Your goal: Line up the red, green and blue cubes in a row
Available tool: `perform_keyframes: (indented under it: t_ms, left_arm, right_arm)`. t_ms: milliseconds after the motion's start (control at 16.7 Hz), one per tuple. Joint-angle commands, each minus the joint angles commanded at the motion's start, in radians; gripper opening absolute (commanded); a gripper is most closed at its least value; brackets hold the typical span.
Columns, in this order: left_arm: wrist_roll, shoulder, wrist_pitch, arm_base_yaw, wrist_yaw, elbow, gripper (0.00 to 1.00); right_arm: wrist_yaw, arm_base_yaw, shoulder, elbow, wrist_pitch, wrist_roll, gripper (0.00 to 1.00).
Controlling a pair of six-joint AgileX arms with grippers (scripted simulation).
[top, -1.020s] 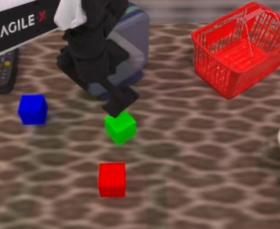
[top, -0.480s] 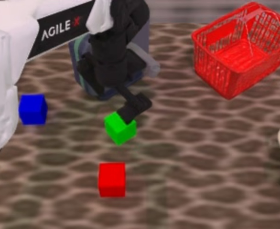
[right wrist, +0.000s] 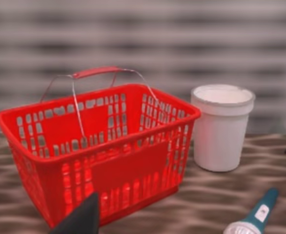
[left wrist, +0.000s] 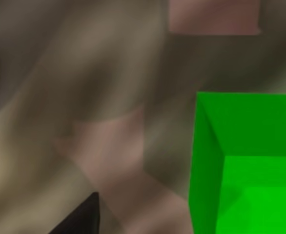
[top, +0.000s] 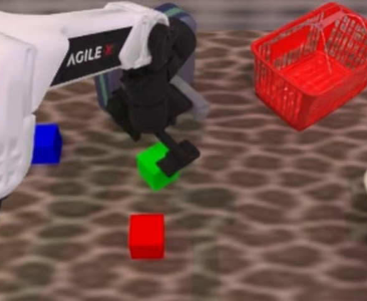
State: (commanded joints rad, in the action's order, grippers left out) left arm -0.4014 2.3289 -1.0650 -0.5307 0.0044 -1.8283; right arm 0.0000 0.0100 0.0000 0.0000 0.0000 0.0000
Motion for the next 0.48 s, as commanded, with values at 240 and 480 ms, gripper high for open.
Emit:
perform_keyframes:
  t_ms: [240, 480]
  left_arm:
    - [0.0, 0.035, 0.105, 0.0, 0.0, 0.075, 1.0]
    - [0.0, 0.035, 0.107, -0.001, 0.0, 0.076, 1.0]
  right_arm:
    - [0.0, 0.0, 0.0, 0.0, 0.0, 0.0, 1.0]
    - [0.0, 0.0, 0.0, 0.0, 0.0, 0.0, 1.0]
